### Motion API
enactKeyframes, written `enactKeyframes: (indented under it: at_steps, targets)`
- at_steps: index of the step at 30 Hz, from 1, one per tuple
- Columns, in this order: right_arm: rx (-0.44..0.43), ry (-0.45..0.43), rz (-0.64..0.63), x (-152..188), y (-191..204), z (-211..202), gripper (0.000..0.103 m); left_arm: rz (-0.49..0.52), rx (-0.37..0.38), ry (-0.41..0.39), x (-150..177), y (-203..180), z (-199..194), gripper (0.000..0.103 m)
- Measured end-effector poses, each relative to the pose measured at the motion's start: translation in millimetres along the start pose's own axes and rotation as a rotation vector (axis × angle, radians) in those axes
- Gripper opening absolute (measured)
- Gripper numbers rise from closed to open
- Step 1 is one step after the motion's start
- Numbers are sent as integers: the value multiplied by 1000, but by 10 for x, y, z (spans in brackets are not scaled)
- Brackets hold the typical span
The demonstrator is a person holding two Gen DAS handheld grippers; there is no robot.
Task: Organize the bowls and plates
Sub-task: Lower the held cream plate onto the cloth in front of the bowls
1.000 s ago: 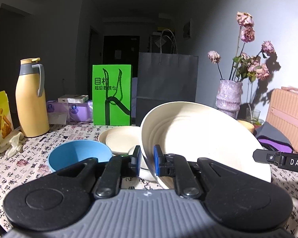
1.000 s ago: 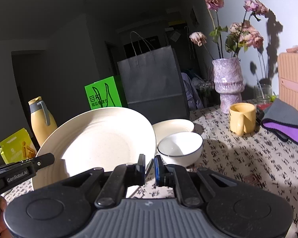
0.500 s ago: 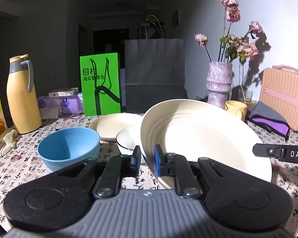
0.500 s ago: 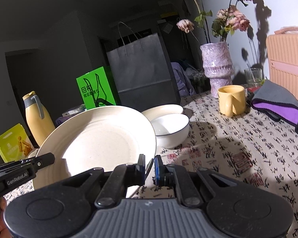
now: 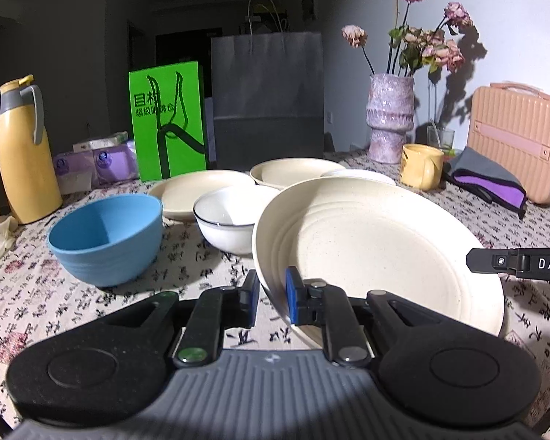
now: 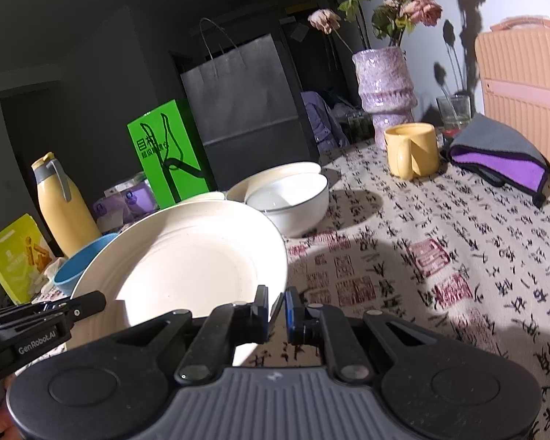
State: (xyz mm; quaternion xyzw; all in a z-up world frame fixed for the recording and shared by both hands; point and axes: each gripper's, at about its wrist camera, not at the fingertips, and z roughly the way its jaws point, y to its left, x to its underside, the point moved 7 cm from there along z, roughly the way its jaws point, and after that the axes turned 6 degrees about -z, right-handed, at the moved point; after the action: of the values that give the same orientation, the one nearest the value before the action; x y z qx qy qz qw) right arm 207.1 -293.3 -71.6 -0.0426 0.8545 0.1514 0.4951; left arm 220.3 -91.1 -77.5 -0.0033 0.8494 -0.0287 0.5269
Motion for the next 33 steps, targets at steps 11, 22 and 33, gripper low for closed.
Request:
enactKeyframes:
  at_steps: [11,22,33]
  targets:
    - [10,62,0,192,-44,107,9,-19,8,72,243,60,111,16]
    - [13,105,5,289,-61,203,9,-44,14,117,348,125,212,16]
    - [13,118,0,304,-56,254,10,-67,17,143,392,155,295,17]
